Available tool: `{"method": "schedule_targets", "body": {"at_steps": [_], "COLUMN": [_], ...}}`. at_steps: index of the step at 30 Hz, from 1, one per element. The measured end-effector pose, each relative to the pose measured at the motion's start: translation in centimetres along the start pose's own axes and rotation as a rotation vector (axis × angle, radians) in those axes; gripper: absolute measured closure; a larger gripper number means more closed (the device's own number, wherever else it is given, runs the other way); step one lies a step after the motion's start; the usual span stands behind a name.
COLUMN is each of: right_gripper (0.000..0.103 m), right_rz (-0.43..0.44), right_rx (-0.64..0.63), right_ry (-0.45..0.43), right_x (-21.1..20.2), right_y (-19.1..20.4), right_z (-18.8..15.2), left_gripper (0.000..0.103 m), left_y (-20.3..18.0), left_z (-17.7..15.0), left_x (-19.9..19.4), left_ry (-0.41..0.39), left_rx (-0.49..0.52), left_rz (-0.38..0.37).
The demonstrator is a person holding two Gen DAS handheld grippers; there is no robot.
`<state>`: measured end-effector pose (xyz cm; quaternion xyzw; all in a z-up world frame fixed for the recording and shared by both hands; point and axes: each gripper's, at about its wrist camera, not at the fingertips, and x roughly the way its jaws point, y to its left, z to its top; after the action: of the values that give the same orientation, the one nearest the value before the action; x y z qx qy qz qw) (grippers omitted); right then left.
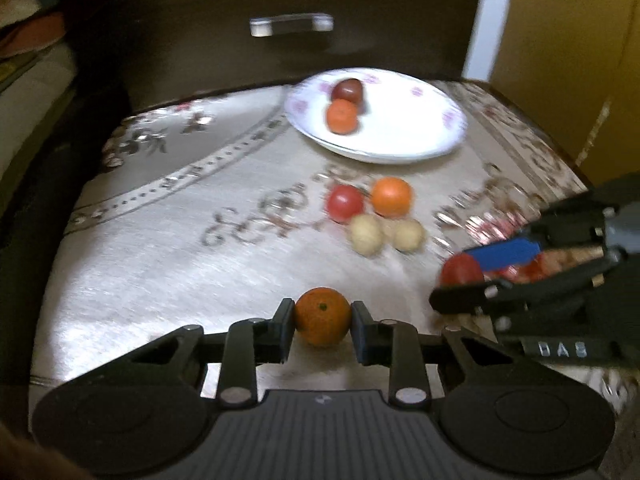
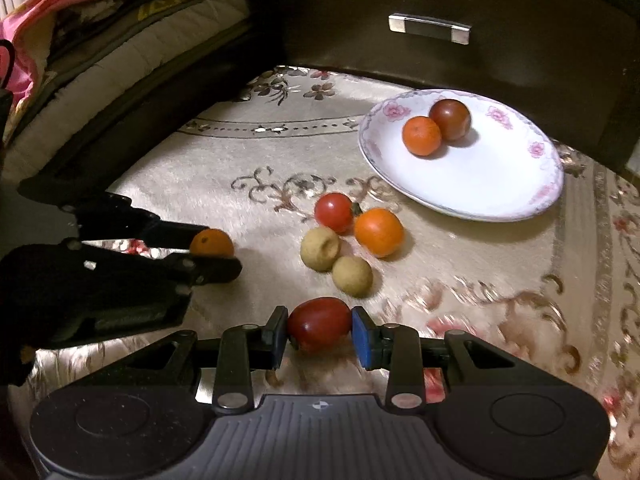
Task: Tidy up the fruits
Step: 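Carry the red tomato and tangerine over the white bowl with both grippers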
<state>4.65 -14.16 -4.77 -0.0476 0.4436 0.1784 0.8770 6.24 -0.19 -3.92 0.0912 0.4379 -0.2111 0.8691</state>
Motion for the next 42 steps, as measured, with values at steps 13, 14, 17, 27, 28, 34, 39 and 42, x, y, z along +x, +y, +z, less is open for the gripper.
{"method": "schedule_targets", "body": {"at_steps": [13,14,17,27,28,34,39,42], "right_gripper": [0.073,0.073,0.073,0.073,0.073,0.073,0.073,0.073], "right_rz": [-0.100,-0.101,-0.090,-0.089,-0.086,-0.082,-0.082,-0.083], "right_rx": [0.003,-0.003,-0.007,0.023,0.031,0.053,0.065,0.075], "right_ry": [0.008,0.004,-0.013,-0.045,-0.048,-0.058,-0.069,-0.080], "right_x": [-2.1,-2.2,-2.5,-2.5,-2.5,-2.5,-2.4,-2.5], "right_y": [-0.5,-0.4,-0.2,-0.5,-0.6,-1.4,-2.0,-2.3], "right_z": [-4.0,-4.0,-3.8,-2.7,-2.5,-2.0,-1.2,-0.7], "left_gripper": [0.068,0.068,0.068,0.068,0.068,0.068,0.068,0.068], "left_y": [-2.9,-2.9,-3.0,-3.4,-3.4,-3.2,-2.9,-2.8], "left_z": [-1.2,-1.2,-0.9,0.5,0.7,1.5,2.5,3.3], "left_x": [-0.6,-0.6,-0.8,-0.5,-0.5,-0.2,-0.1,0.0], "left_ry": [0.008,0.008,-0.003,-0.016,-0.017,-0.025,-0.039,-0.049], "left_rx": [0.092,0.091,0.090,0.086,0.085,0.065,0.054,0.053], "left_rz": [-0.037,-0.038,-0.040,-0.035,-0.035,-0.034,-0.029,-0.021]}}
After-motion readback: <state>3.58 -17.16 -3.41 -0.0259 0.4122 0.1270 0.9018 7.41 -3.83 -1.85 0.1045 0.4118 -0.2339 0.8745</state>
